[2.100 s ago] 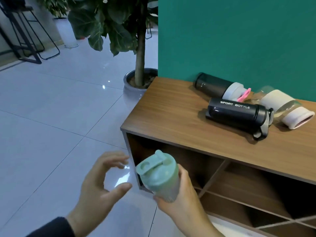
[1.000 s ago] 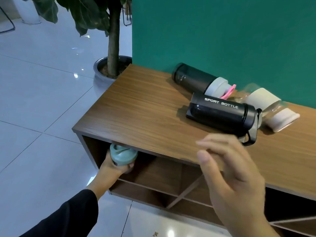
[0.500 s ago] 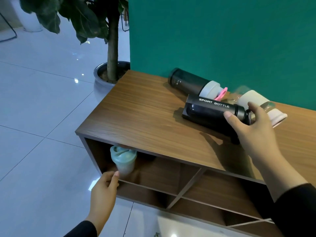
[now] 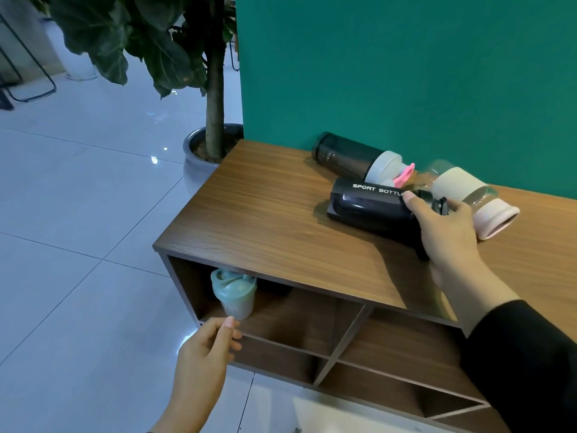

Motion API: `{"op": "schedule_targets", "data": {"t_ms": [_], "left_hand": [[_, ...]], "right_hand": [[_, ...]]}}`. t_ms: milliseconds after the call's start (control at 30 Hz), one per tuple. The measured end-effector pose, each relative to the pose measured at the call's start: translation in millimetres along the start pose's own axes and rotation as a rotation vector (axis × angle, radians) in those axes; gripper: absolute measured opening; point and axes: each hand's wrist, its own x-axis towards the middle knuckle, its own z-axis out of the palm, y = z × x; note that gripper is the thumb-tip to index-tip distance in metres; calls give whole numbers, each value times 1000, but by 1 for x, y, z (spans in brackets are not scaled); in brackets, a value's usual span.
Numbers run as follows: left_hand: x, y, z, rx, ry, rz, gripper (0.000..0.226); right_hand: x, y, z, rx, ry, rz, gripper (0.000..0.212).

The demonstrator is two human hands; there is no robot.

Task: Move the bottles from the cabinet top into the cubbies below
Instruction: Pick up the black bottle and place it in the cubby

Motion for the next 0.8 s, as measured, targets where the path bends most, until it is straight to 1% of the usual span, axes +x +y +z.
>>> {"op": "schedule_targets", "data": {"t_ms": [100, 167, 233, 267, 300, 367, 433, 467, 533, 600, 633, 667, 733, 767, 800], "left_hand": [[-8, 21, 1, -59, -37, 32, 31], [-15, 37, 1, -109, -57, 64, 30], [-22, 52, 0, -186, -70, 71, 30], [-26, 60, -1, -257, -82, 47, 34], [-29, 67, -2, -362, -105, -15, 43], [-35, 80, -1, -583, -211, -234, 61], [-42, 88, 2, -685, -329, -445, 70], [-45, 86, 4, -693, -346, -514, 70], [-49, 77, 8, -694, -321, -632, 66], [-51, 69, 8, -695, -315, -703, 56], [-51, 65, 7, -679, -307, -720, 47], [-49, 61, 6, -656, -298, -731, 41], [-44, 57, 4, -611, -294, -721, 35], [-41, 54, 5, -576, -298, -710, 34], [-39, 52, 7, -544, -306, -711, 34]], "right_hand": [[-16, 0, -5, 43, 18, -129, 84], [-38, -13, -15, 70, 10, -245, 77], [-67, -28, -27, 87, -49, -380, 76], [-85, -34, -33, 73, -91, -464, 78], [-104, -39, -39, 41, -140, -547, 81], [-138, -37, -46, -72, -260, -705, 89], [-165, -24, -47, -212, -375, -815, 94], [-177, -16, -45, -262, -414, -837, 94], [-199, 0, -42, -332, -440, -851, 90], [-215, 18, -39, -364, -451, -798, 89], [-218, 27, -37, -331, -469, -711, 90], [-219, 35, -36, -260, -505, -580, 92], [-218, 54, -31, -131, -592, -279, 92], [-219, 62, -28, -121, -631, -205, 92], [-221, 72, -24, -137, -637, -213, 92]]}}
